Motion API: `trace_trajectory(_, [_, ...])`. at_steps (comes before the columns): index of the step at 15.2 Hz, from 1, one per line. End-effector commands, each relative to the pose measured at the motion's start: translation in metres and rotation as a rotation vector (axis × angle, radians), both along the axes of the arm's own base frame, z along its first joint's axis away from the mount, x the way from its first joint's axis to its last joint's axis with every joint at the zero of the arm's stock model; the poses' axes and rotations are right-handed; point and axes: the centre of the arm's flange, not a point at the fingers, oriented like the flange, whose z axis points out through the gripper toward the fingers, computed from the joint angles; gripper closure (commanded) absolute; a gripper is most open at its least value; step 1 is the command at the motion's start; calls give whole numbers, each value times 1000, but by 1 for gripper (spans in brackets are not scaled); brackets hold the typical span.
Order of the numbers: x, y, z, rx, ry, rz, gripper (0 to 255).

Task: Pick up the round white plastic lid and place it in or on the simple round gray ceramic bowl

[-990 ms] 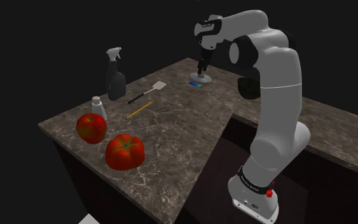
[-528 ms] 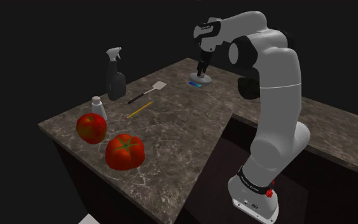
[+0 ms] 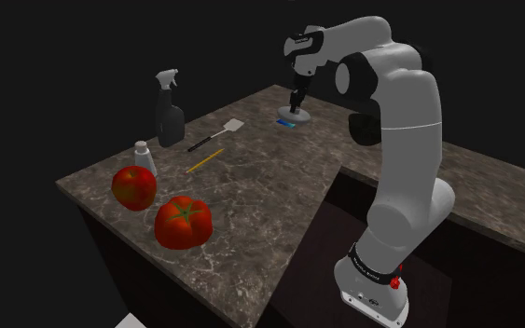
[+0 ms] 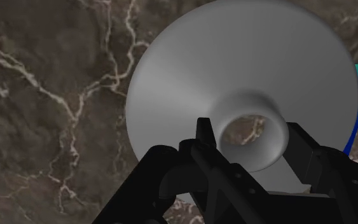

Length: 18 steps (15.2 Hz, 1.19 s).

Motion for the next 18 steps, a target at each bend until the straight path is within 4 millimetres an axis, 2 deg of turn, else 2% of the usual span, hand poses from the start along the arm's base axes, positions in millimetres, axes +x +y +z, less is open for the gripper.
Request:
trace_trajectory(1, [0, 0, 0, 0, 0, 0, 255])
trace_trajectory(4, [0, 0, 0, 0, 0, 0, 255])
trace_trajectory(18, [0, 0, 74, 0, 0, 0, 255])
